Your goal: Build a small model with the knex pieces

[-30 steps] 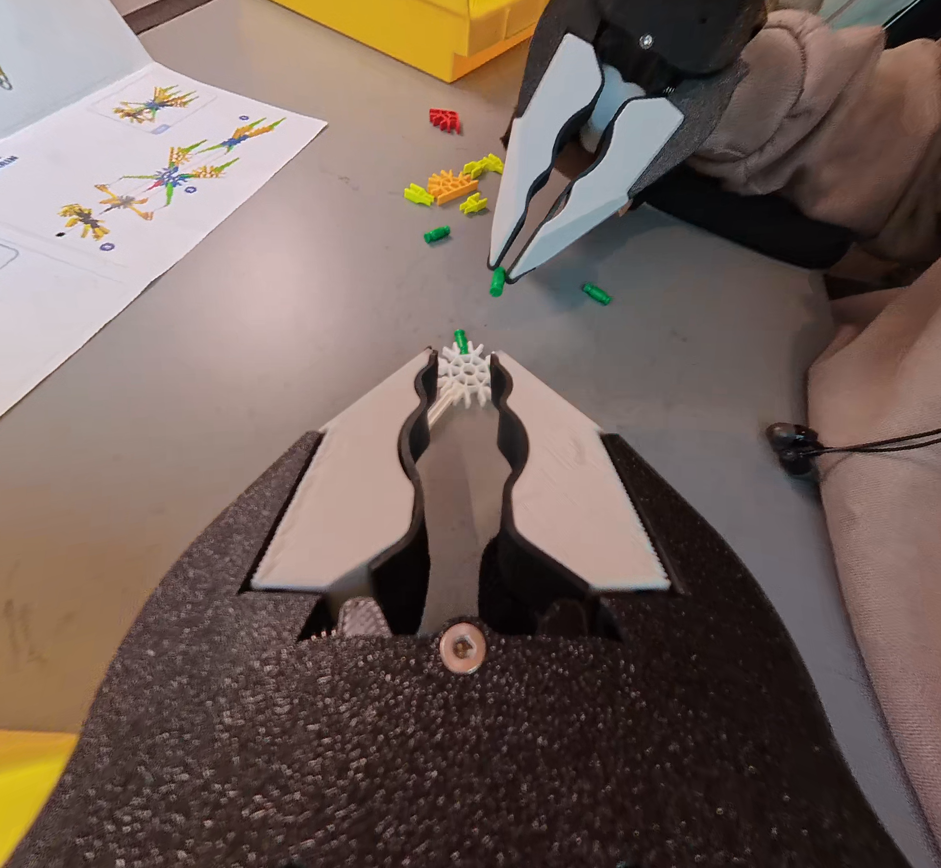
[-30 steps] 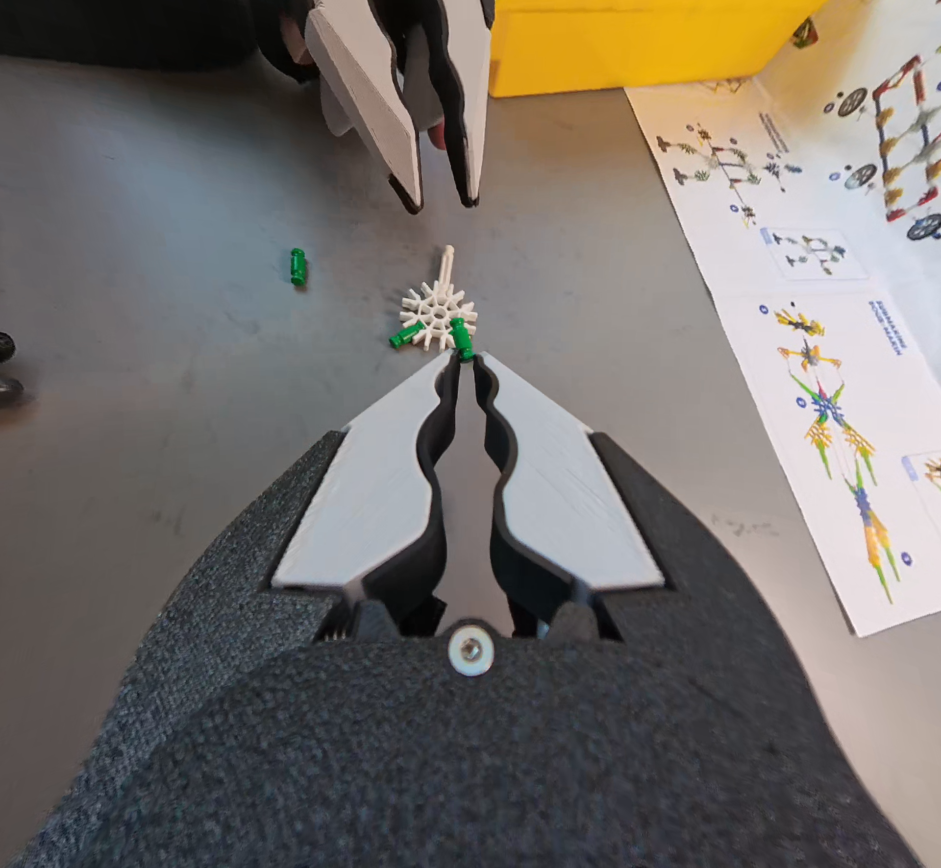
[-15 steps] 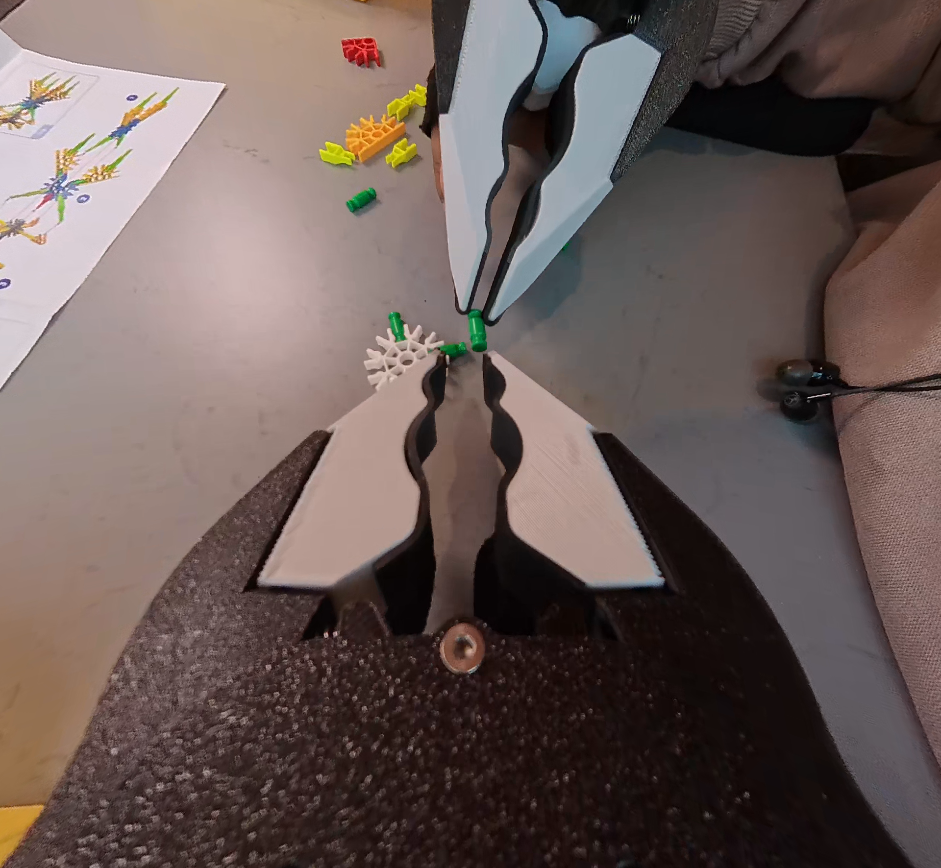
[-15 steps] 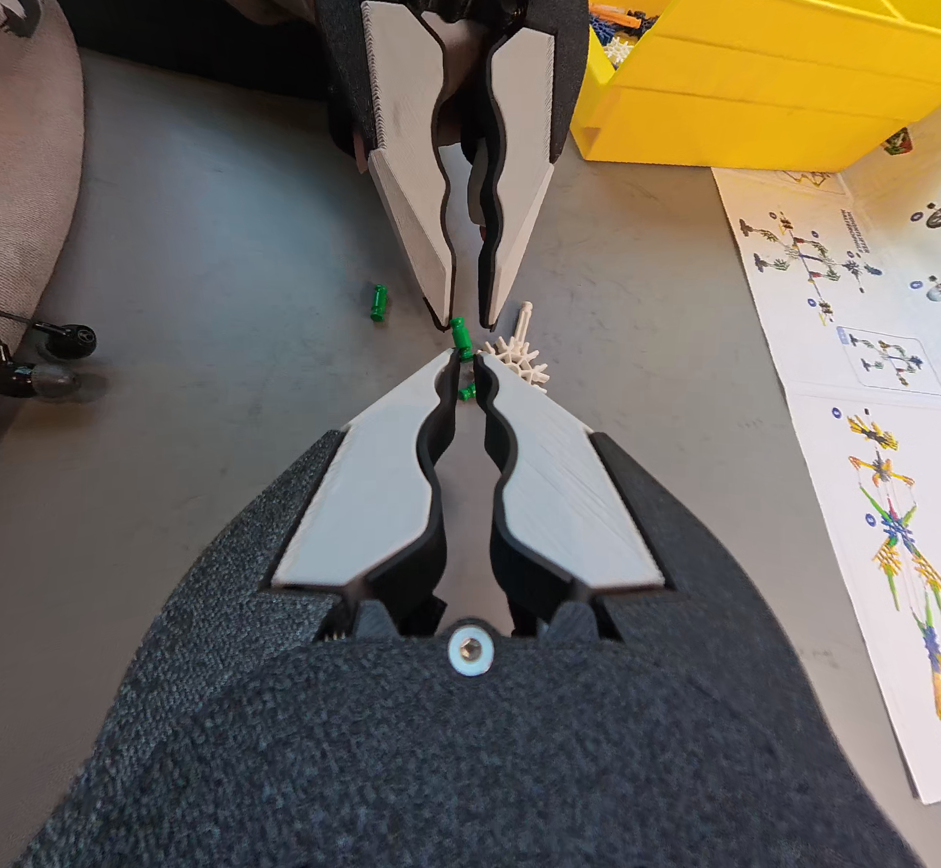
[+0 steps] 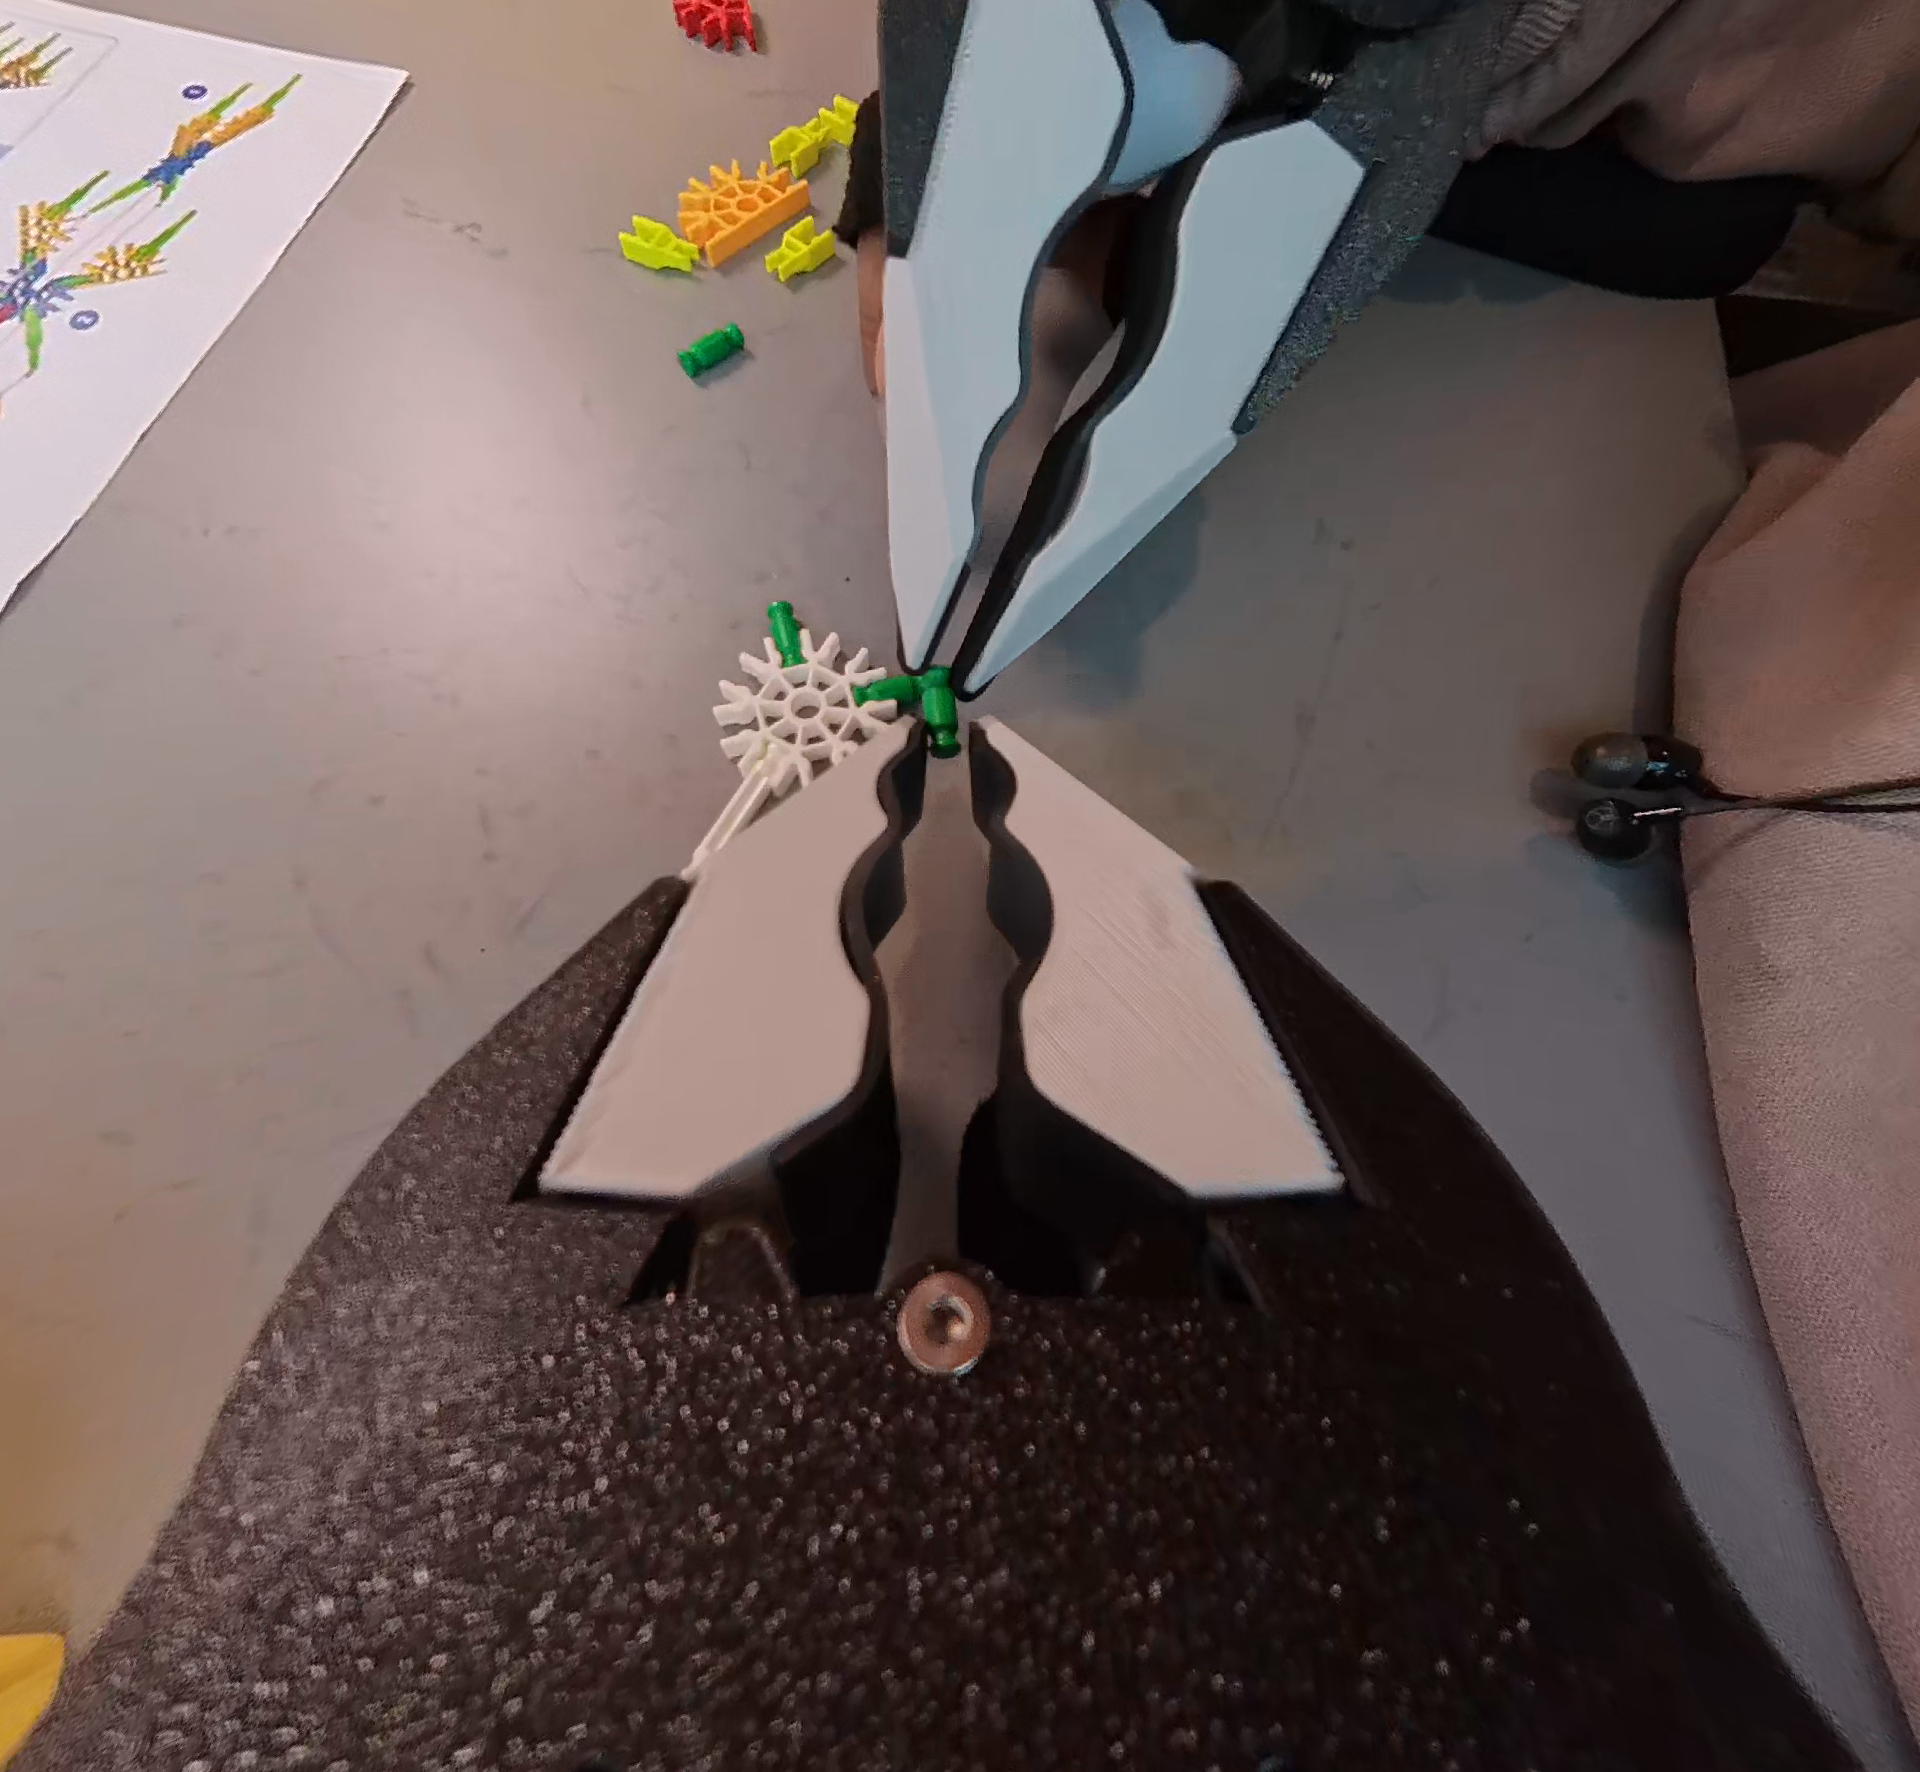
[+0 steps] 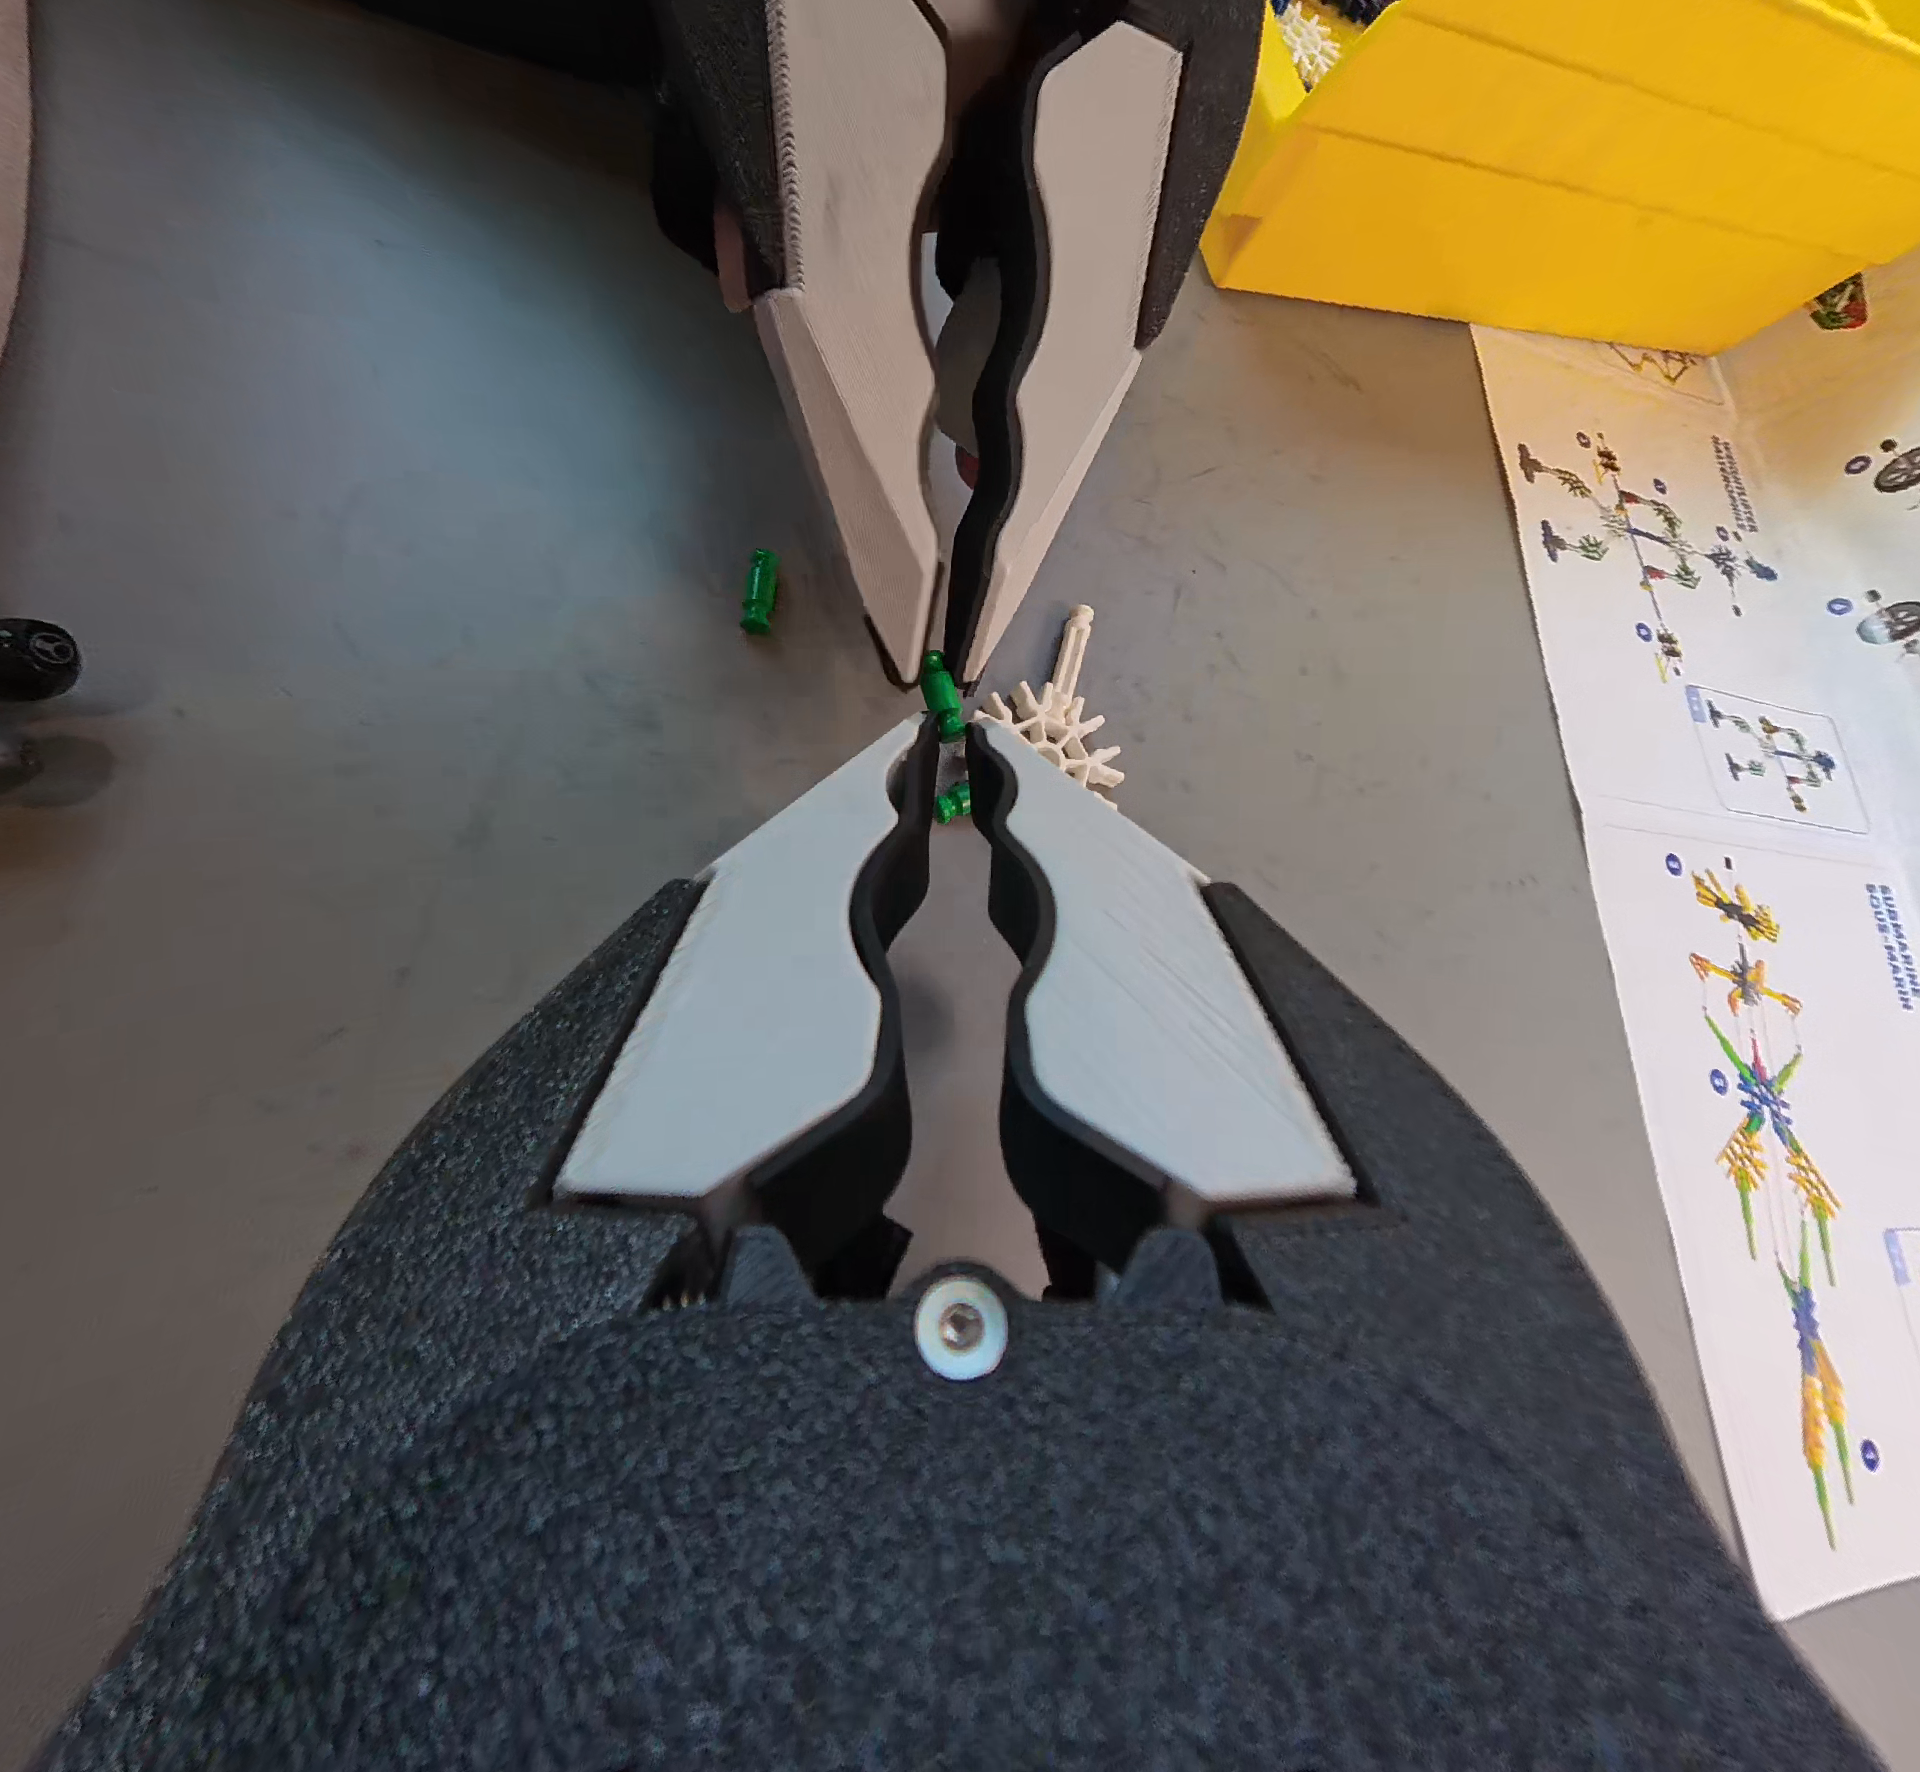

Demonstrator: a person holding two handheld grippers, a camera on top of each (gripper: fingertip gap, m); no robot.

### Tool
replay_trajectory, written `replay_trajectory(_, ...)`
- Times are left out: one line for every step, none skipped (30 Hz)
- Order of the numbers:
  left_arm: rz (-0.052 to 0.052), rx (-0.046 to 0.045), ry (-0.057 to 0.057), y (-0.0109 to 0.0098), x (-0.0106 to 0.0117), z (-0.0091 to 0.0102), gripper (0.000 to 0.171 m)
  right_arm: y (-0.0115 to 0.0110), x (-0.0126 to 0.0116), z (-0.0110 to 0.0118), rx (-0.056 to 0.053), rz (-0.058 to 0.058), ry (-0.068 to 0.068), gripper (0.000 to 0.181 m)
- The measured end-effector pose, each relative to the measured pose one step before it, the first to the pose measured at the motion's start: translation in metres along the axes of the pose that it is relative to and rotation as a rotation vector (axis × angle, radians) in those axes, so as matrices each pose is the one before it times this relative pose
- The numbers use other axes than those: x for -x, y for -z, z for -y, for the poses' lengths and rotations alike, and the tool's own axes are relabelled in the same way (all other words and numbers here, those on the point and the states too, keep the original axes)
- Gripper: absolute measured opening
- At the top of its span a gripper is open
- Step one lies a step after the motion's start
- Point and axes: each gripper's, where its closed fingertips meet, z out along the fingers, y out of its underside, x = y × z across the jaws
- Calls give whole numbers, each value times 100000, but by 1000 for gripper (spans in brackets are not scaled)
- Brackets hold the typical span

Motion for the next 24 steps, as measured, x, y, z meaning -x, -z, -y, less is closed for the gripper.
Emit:
replay_trajectory(1278,1697,1580,-75,249,-256,6,-164,-26,15,457,-694,666,4)
replay_trajectory(372,1165,2291,-68,135,-193,5,-143,-75,-23,674,-900,371,4)
replay_trajectory(390,277,2498,-27,126,-42,5,-112,-96,-103,927,-598,221,4)
replay_trajectory(254,125,1811,6,86,-7,5,-36,-89,-26,125,-140,-372,4)
replay_trajectory(514,241,1187,31,107,-16,5,39,-54,-58,115,582,-1010,4)
replay_trajectory(1024,635,451,67,193,-69,5,85,7,-243,1013,1508,-1219,8)
replay_trajectory(993,736,199,89,207,-108,5,101,68,-415,1726,2181,-1696,14)
replay_trajectory(884,340,381,119,211,-83,5,129,20,-456,1610,1862,-1908,19)
replay_trajectory(408,138,522,149,147,-65,5,148,131,-390,1037,2235,-1537,21)
replay_trajectory(267,144,456,167,131,-67,5,107,134,-330,798,1844,-1331,21)
replay_trajectory(540,376,433,154,181,-100,5,44,11,-227,650,541,-847,21)
replay_trajectory(5,602,376,103,80,-133,5,-4,-1,-156,692,110,-301,21)
replay_trajectory(-462,739,547,38,1,-142,5,-57,101,-113,868,546,-123,18)
replay_trajectory(-637,675,339,-11,-70,-130,5,-92,127,-41,725,528,7,14)
replay_trajectory(-566,597,5,-51,-119,-115,5,-89,-2,91,201,-480,341,11)
replay_trajectory(-393,913,-59,-87,-115,-139,5,-61,81,123,231,67,373,5)
replay_trajectory(-152,889,-273,-98,-100,-132,5,-96,51,135,346,-230,47,1)
replay_trajectory(177,784,-253,-94,-42,-124,5,-152,76,128,447,-262,198,1)
replay_trajectory(193,510,-305,-57,-7,-77,5,-165,3,176,336,-939,299,0)
replay_trajectory(44,207,-195,-42,-10,-36,5,-203,-46,176,425,-1194,127,0)
replay_trajectory(244,-83,132,-23,48,3,5,-192,41,219,202,-665,287,0)
replay_trajectory(290,50,305,-12,79,-25,5,-202,108,252,-40,-209,440,0)
replay_trajectory(531,173,363,-9,124,-48,5,-197,178,268,-480,241,608,0)
replay_trajectory(540,197,222,10,134,-53,5,-125,190,176,-324,571,950,0)
